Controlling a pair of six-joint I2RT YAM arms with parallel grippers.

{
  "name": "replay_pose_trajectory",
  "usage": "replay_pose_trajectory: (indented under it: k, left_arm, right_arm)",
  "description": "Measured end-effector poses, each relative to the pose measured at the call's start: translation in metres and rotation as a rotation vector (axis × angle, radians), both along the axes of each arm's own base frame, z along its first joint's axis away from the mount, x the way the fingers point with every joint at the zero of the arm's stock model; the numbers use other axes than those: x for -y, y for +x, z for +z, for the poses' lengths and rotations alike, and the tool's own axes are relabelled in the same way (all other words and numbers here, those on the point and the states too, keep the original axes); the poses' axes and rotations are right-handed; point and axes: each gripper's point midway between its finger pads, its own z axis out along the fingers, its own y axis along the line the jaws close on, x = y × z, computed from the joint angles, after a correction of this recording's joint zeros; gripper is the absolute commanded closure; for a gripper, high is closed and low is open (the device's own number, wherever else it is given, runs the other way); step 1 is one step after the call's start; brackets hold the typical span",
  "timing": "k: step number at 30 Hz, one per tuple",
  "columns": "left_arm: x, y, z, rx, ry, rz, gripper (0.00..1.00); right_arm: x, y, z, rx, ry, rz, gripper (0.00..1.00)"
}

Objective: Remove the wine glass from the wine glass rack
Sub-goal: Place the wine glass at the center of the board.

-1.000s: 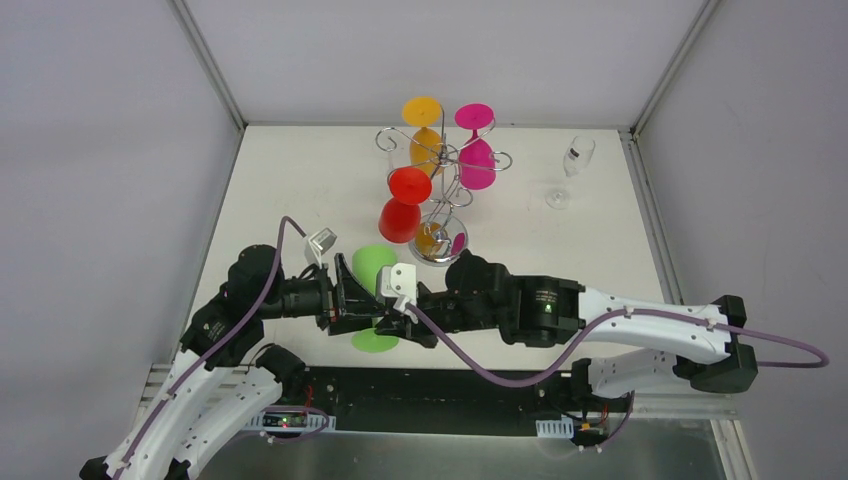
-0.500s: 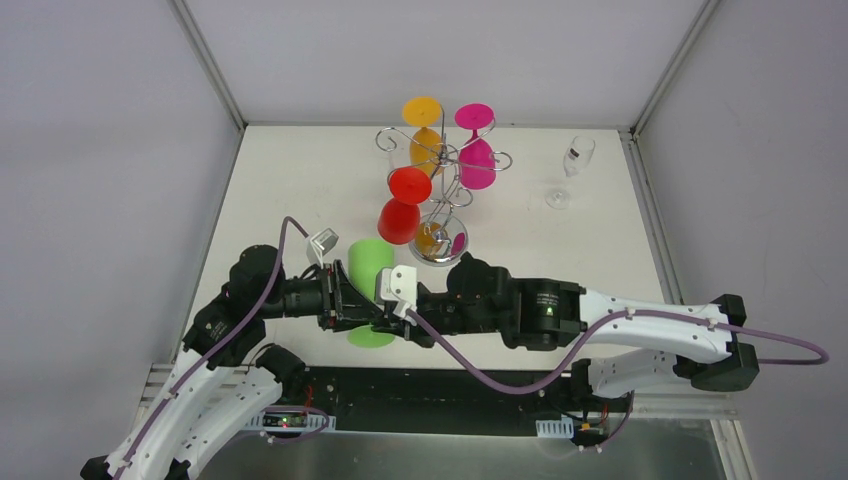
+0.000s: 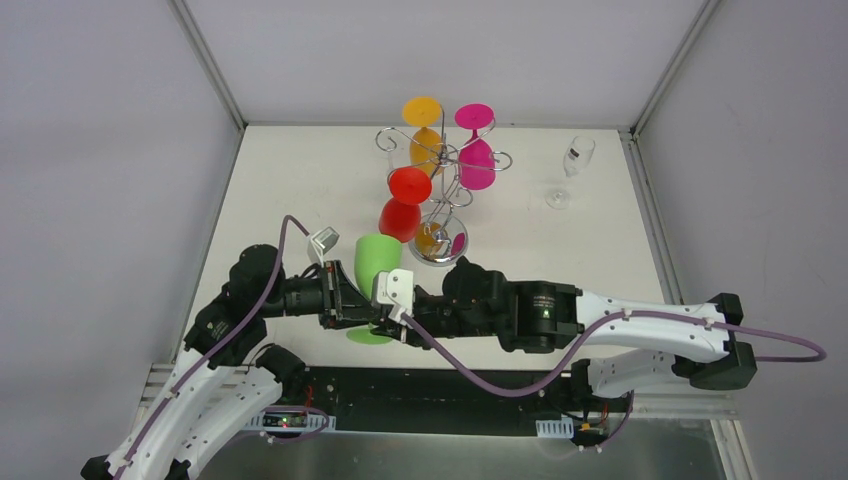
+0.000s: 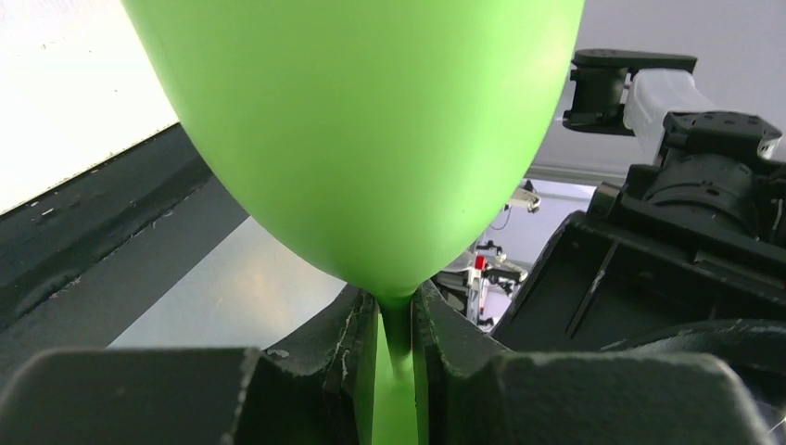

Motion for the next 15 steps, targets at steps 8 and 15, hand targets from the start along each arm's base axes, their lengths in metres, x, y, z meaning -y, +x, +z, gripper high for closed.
replay_pose_trajectory:
  k: [8, 15]
  left_arm:
    - [0.001, -0.006, -0.008, 0.003, 0.006, -0.045, 1.0]
    - [0.0, -0.02, -0.013, 0.028, 0.002, -0.126, 1.0]
  right_arm:
    - [0.012, 0.003, 0.012, -0.05, 0.027, -0.055, 0.59]
    - [0.044, 0.027, 0.044, -0.105, 0.101, -0.246, 0.57]
